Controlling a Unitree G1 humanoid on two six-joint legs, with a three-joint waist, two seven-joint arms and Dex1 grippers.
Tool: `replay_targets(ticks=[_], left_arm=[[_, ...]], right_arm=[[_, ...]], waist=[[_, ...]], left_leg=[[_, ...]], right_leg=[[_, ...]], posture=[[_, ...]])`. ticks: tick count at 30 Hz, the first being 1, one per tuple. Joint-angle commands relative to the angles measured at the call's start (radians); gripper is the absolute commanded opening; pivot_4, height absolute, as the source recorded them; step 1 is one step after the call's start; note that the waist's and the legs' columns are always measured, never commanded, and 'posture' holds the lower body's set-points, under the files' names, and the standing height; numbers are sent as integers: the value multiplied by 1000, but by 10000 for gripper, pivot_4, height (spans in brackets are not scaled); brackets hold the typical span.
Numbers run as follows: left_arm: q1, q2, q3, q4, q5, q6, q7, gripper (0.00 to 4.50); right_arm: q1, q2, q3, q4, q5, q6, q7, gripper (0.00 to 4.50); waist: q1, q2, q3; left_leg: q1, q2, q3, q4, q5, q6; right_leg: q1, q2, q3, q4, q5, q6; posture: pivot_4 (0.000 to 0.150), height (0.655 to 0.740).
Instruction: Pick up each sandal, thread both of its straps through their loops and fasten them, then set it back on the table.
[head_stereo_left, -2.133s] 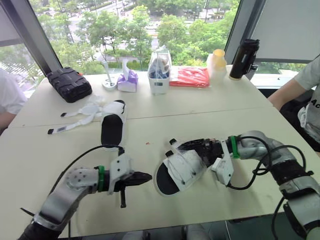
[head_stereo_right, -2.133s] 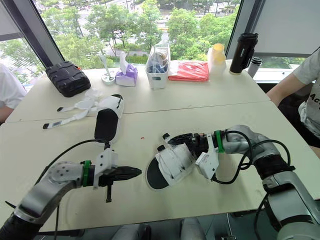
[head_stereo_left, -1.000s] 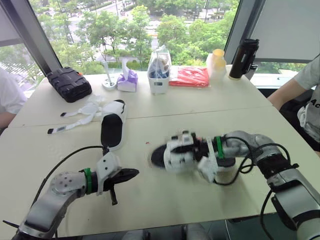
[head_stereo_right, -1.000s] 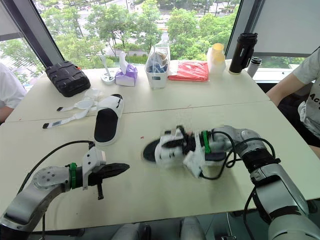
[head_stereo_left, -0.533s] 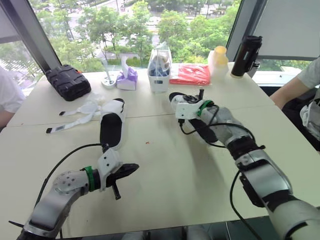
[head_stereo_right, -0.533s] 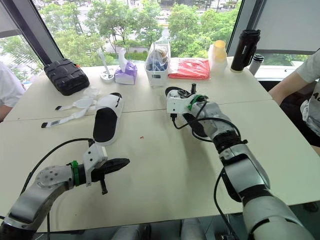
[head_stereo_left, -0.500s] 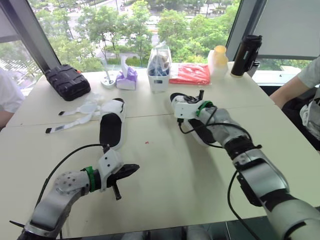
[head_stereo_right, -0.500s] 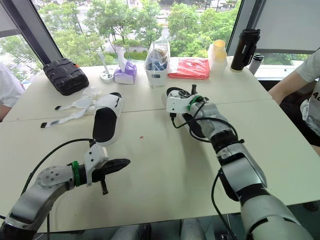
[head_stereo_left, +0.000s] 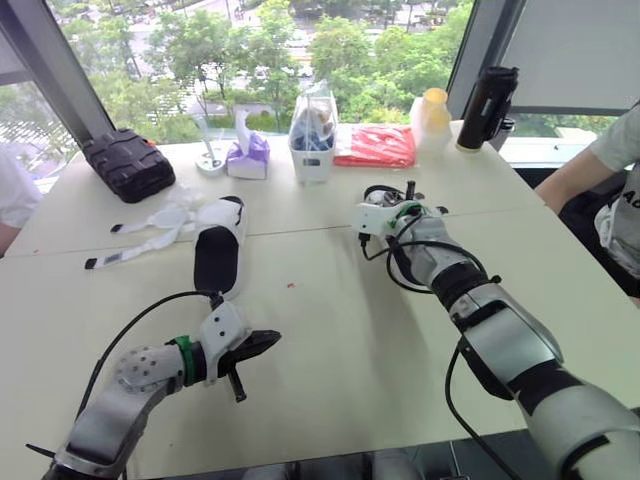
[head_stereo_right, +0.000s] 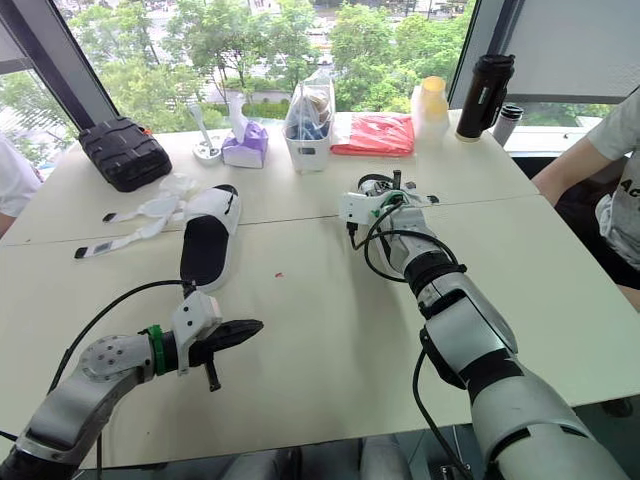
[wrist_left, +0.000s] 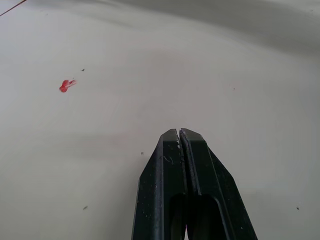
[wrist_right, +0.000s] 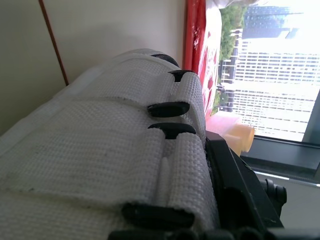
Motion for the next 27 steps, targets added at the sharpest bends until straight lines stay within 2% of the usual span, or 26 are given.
replay_targets(ticks=[1,3,4,6,11,13,20,22,25,27], left_arm=[[-3,-5,-5,-16,8,-15,7,0],[-4,-7,-3,-16,10,-14,6,0],[-4,-7,-2,-17,10,-13,5,0],[-4,-8,0,-18,12,-11,4,0],[1,-5,5,-20,14,-11,-2,0],[-1,-3,8,-21,13,-9,-3,0],[-15,8,34,-11,13,-21,-4,0],[-17,10,39,-7,17,-31,-3,0],[-43,13,61,2,18,-38,9,0],[-50,15,69,5,18,-42,13,0]], right_arm=[[-53,-9,5,8,15,14,-15,3666],[-51,-3,-3,18,35,22,-5,3666],[-50,-1,-5,21,43,27,-2,13693],[-47,1,-18,19,68,34,9,20580],[19,-40,0,-106,83,54,113,44647],[75,-84,-9,-230,95,63,174,44647],[400,-283,-119,-905,168,205,528,44647],[443,-304,-141,-992,180,233,582,44647],[519,-357,-276,-1216,320,365,767,44647],[540,-377,-316,-1290,374,416,829,44647]], waist=[[-2,0,0],[-4,0,0],[-4,0,0],[-3,0,0],[-2,0,0],[-1,0,-1],[9,-1,-1],[9,-1,-1],[10,-1,-1],[10,-1,-1]], left_leg=[[0,0,0,0,0,0],[1,0,0,0,0,-1],[1,0,0,0,1,-1],[1,0,0,0,1,-2],[2,0,0,1,1,-2],[2,0,0,1,1,-2],[2,0,-1,3,1,-1],[2,0,-1,3,-1,3],[2,0,-1,4,-2,4],[2,0,-2,5,-2,4]], right_leg=[[0,0,0,0,0,0],[-1,0,0,0,0,-1],[-1,0,0,1,-1,-1],[-1,0,0,2,-1,-1],[0,0,0,3,-1,-1],[0,0,0,3,-1,-1],[2,0,-1,3,-1,-1],[2,0,-1,3,-1,-1],[3,0,-1,4,-1,0],[3,0,-2,4,-1,0]], posture=[[1500,7400],[1500,7400],[1500,7400],[1500,7400],[1500,7400],[1500,7400],[1500,7400],[1500,7400],[1500,7400],[1500,7400]])
